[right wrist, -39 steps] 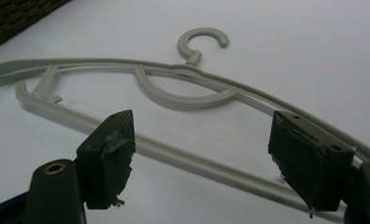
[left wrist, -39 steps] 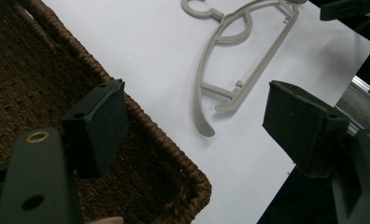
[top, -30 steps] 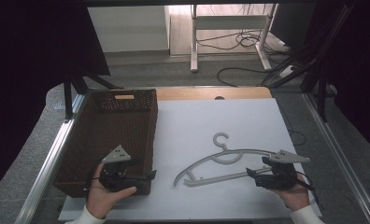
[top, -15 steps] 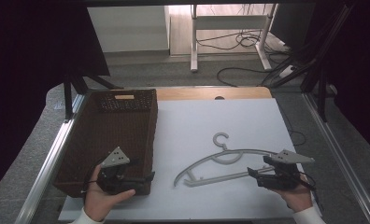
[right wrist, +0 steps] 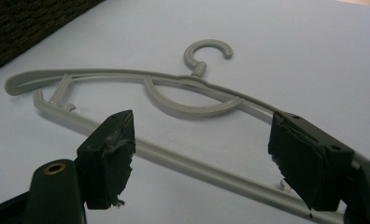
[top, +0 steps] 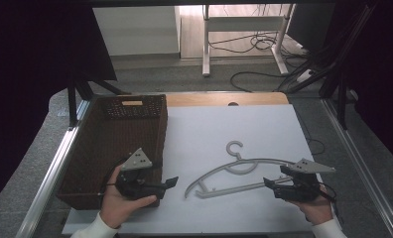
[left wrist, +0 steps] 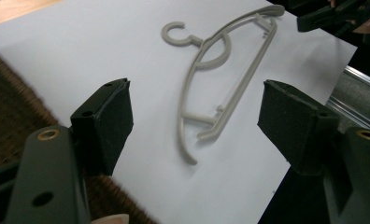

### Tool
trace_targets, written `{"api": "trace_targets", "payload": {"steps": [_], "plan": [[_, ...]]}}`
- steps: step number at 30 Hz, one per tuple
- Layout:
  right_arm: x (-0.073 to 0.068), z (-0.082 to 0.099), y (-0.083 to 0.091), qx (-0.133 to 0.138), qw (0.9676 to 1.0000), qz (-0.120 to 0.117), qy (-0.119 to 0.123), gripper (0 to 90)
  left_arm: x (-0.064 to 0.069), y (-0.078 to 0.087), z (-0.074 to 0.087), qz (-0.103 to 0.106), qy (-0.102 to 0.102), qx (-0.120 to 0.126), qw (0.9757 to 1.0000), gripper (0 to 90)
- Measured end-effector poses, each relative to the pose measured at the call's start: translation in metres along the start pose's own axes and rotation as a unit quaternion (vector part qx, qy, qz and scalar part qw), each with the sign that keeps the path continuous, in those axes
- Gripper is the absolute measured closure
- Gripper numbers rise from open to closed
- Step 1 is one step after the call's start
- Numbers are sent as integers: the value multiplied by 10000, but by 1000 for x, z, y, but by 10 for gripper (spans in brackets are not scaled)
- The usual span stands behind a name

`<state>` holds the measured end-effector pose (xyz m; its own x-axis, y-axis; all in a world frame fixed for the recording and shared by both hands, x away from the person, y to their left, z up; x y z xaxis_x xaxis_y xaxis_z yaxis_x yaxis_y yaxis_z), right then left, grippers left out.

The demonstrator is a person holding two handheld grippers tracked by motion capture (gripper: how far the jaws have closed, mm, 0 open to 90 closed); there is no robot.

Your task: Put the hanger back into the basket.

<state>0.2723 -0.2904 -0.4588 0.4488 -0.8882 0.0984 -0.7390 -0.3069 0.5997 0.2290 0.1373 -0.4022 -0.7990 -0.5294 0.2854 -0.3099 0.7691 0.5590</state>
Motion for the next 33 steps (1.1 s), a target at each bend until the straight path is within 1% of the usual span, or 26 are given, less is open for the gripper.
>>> {"api": "trace_targets", "payload": {"steps": [4, 8, 11, 15, 17, 19, 23, 30, 33], "plan": [[0, 0, 2, 2, 10000, 26, 16, 237, -1, -15, -12, 75, 28, -104, 9999, 285], [2, 0, 3, 21, 10000, 39, 22, 237, -1, -30, -24, 208, 30, -230, 9995, 296], [3, 0, 3, 31, 10000, 42, 13, 237, -2, -41, -32, 293, 35, -376, 9989, 301], [3, 0, 3, 20, 10000, 55, 21, 237, -2, -54, -40, 378, 11, -497, 9980, 309], [4, 0, 2, 13, 10000, 60, 22, 237, -3, -61, -44, 416, -27, -584, 9974, 310], [4, 0, 2, 12, 10000, 63, 24, 237, -4, -69, -48, 475, 22, -626, 9969, 317], [4, 1, 2, 2, 10000, 70, 30, 237, -9, -86, -56, 549, 48, -760, 9956, 335], [4, 1, 1, -28, 9999, 94, 53, 238, -20, -115, -64, 616, 162, -924, 9937, 376], [4, 2, 1, -47, 9999, 96, 40, 237, -27, -126, -63, 571, 201, -989, 9933, 393]]}}
Point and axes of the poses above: each handheld gripper's, and its own axes: y roughly backward along the jaws, z roughly out of its underside, x roughly to its right, the point moved 1 cm from there along -y, roughly forward along the jaws, and after that the axes turned 13 degrees about z, right-handed, at the moved point
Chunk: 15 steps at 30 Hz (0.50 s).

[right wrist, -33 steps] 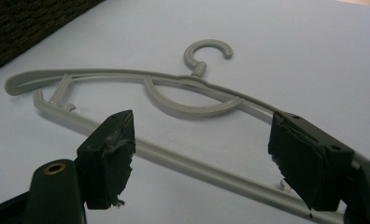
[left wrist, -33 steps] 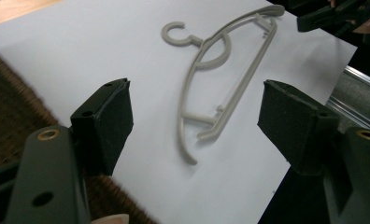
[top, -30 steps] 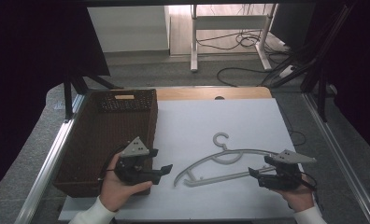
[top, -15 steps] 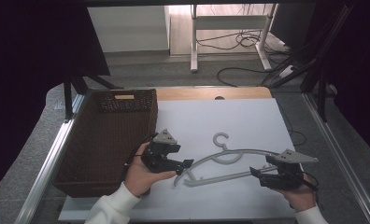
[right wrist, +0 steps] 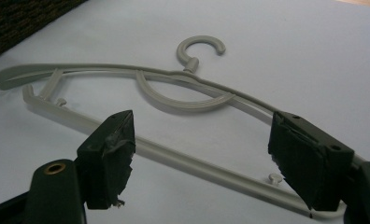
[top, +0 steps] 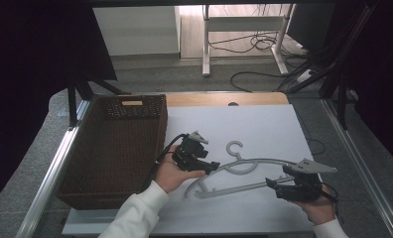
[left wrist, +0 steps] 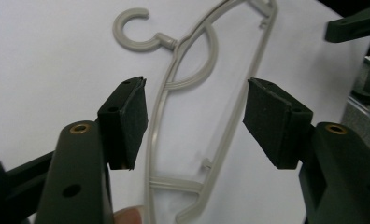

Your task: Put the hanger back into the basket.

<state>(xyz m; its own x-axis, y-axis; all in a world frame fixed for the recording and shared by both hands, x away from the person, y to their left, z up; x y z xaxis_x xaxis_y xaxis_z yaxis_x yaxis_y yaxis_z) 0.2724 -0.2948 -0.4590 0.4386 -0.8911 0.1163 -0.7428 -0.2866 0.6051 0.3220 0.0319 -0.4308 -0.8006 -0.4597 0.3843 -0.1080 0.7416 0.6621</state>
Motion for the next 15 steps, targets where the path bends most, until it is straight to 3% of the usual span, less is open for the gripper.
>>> {"api": "trace_targets", "payload": {"steps": [3, 10, 15], "plan": [[1, 0, -1, -1, 10000, 8, 15, 237, -7, -10, -1, -129, 14, -120, 9998, 418], [1, 1, -1, -9, 10000, 23, 11, 237, -13, -25, -2, -77, 30, -254, 9996, 453], [1, 1, -2, -27, 10000, 36, 49, 237, -11, -33, -5, -33, -100, -341, 9994, 453]]}}
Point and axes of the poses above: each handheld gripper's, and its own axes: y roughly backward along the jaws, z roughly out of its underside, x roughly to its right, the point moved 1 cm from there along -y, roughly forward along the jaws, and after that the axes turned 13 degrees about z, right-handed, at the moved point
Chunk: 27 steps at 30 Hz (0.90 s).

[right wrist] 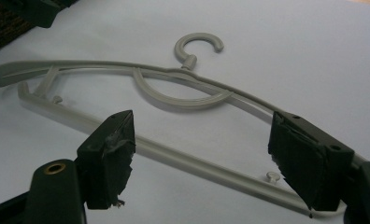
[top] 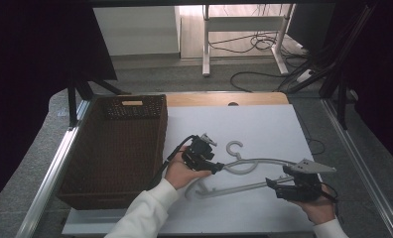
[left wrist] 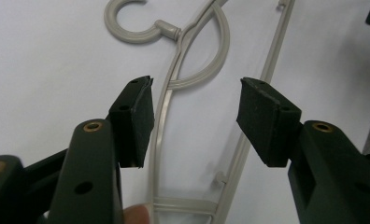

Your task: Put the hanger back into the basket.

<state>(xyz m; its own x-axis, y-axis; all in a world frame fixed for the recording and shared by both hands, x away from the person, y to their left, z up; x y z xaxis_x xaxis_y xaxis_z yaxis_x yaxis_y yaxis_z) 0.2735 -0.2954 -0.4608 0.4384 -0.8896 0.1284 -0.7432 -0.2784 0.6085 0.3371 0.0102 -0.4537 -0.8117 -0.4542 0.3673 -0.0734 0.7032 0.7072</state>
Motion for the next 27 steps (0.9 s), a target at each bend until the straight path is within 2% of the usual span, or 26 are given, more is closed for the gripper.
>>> {"api": "trace_targets", "payload": {"steps": [4, 11, 16, 21, 24, 27], "plan": [[0, 0, 0, 1, 10000, 0, 7, 237, -3, -10, -1, -4, 41, -139, 9999, 450], [-1, 1, -1, -26, 10000, -2, 34, 237, -6, -35, -7, 138, 138, -397, 9990, 428], [0, 1, -1, -29, 10000, 5, 32, 238, -18, -47, -6, 41, 328, -530, 9980, 435], [0, 2, -1, -45, 10000, 12, 52, 238, -26, -54, -4, -132, 379, -617, 9973, 450], [0, 2, -1, -52, 10000, 17, 60, 238, -32, -60, -3, -153, 493, -701, 9962, 459], [-1, 2, -1, -56, 10000, 14, 58, 238, -34, -65, -2, -125, 502, -783, 9956, 481]]}}
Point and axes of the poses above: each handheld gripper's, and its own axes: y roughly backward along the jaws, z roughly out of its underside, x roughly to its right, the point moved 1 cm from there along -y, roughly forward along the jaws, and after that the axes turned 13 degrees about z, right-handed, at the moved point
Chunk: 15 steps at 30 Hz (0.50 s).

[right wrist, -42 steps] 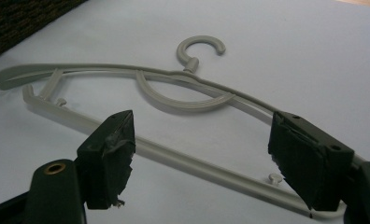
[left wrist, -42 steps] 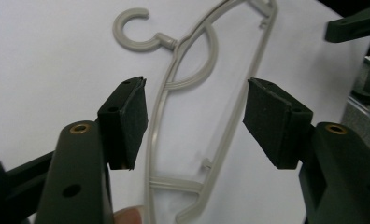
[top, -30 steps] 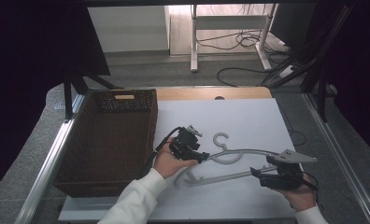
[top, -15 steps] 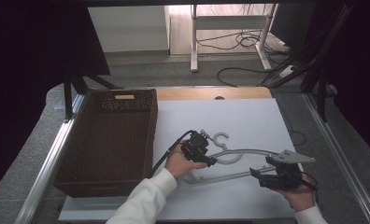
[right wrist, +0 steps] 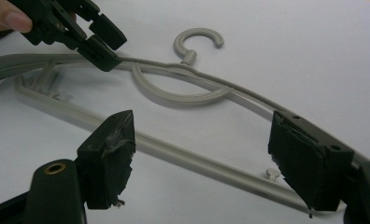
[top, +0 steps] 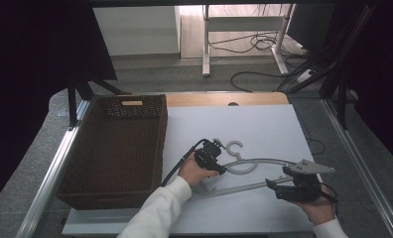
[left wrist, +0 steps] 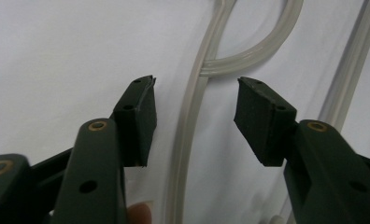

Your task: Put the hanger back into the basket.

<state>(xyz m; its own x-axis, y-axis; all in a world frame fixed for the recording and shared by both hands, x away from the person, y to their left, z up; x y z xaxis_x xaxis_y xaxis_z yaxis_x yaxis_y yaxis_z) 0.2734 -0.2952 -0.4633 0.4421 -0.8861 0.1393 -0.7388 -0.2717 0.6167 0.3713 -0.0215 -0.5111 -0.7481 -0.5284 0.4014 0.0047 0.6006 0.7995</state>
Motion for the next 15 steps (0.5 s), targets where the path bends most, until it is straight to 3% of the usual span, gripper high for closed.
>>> {"api": "trace_targets", "payload": {"steps": [7, 15], "plan": [[0, 1, 0, -7, 10000, 14, 43, 238, -3, -4, 2, -56, 11, -73, 10000, 551], [0, 1, -1, -8, 10000, 24, 35, 238, -1, -5, 6, -261, -204, -7, 9995, 667]]}}
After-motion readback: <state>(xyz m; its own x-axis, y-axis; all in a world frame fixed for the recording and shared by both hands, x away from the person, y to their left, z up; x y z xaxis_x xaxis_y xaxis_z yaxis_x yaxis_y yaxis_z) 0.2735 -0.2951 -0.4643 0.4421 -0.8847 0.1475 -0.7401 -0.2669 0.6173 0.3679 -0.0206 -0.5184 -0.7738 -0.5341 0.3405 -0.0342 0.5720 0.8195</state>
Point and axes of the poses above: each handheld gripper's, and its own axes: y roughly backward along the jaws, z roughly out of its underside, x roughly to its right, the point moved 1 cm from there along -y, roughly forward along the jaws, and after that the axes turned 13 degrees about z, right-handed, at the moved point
